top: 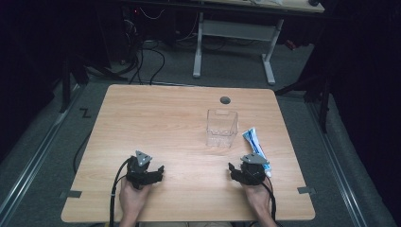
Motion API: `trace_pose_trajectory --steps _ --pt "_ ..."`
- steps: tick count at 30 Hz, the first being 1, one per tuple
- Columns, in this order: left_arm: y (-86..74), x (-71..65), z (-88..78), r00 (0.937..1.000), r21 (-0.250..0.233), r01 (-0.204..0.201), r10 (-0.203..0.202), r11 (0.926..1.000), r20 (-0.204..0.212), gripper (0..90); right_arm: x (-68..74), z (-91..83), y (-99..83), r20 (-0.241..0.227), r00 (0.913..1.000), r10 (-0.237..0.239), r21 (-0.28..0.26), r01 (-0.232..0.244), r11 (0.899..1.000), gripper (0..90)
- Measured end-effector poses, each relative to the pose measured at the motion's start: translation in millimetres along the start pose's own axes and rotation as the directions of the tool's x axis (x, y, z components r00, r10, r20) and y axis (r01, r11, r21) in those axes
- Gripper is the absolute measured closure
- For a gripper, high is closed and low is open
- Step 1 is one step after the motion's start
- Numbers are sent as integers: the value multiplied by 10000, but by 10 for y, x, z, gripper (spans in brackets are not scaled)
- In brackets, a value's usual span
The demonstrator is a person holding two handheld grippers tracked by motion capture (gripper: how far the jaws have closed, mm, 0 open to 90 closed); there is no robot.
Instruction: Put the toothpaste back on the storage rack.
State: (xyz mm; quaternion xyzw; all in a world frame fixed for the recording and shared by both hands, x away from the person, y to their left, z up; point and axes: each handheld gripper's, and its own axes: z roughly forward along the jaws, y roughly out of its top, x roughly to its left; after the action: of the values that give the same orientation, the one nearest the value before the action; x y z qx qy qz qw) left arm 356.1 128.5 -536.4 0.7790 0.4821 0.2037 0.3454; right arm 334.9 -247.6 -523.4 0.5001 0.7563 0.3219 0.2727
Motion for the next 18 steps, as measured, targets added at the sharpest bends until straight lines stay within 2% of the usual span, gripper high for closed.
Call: trace_pose_trajectory --steps 8,18 --pt "0 0 0 10000 0 0 0 10000 3 198 -42 -64 -11 -36 10000 93 -90 -93 9999 311" --pt "0 0 0 10000 0 -1 1 10000 4 198 -171 -166 -63 -134 9990 431 22 -431 9991 332"
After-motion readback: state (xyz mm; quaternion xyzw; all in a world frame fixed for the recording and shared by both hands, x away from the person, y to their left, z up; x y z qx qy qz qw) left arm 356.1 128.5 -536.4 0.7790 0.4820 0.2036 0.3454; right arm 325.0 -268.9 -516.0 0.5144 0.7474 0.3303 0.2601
